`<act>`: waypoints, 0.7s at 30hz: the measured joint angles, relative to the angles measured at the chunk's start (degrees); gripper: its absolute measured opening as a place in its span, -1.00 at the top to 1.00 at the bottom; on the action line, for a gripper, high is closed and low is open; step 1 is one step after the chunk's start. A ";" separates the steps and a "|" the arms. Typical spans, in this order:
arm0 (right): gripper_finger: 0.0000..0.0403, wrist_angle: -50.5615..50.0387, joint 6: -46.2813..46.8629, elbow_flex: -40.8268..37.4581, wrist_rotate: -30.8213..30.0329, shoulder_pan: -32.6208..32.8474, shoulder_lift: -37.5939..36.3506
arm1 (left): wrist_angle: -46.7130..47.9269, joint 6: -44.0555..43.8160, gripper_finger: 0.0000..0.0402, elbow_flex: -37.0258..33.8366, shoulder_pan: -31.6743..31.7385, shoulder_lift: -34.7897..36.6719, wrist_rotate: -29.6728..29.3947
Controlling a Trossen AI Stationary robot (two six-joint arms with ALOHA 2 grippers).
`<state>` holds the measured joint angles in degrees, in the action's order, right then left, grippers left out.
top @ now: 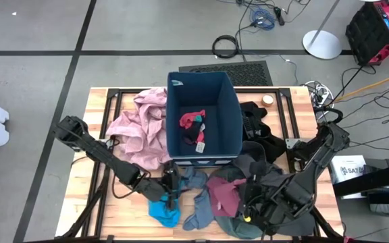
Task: Sort clothes
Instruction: Put the pink underwear into the blue laundry organizer
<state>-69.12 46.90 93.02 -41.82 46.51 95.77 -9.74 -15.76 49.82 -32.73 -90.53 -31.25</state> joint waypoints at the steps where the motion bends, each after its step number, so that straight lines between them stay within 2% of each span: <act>1: 1.00 -0.07 0.05 -0.20 0.07 -0.13 0.00 | 0.09 0.19 0.06 -0.02 0.00 0.12 0.32; 6: 1.00 0.67 0.12 -0.22 0.17 -1.14 0.00 | 4.07 -3.36 0.06 -0.02 0.73 0.14 -0.20; 9: 1.00 2.61 -1.79 -0.22 -0.01 -1.23 0.01 | 3.24 -3.39 0.06 -0.02 0.48 0.14 1.04; 13: 1.00 9.87 -10.41 -0.22 -0.20 -1.19 0.02 | -5.84 2.41 0.06 -0.02 -1.14 0.14 5.15; 18: 1.00 22.74 -26.28 -0.22 0.45 -1.61 0.02 | -20.80 12.58 0.06 -0.02 -2.81 0.15 14.06; 21: 1.00 27.89 -33.06 -0.20 4.04 -2.62 0.02 | -26.70 12.93 0.06 -0.02 -2.99 0.27 14.78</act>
<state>-41.23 13.84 92.82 -37.79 43.89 95.79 -36.44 -2.83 49.80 -35.72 -90.26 -16.48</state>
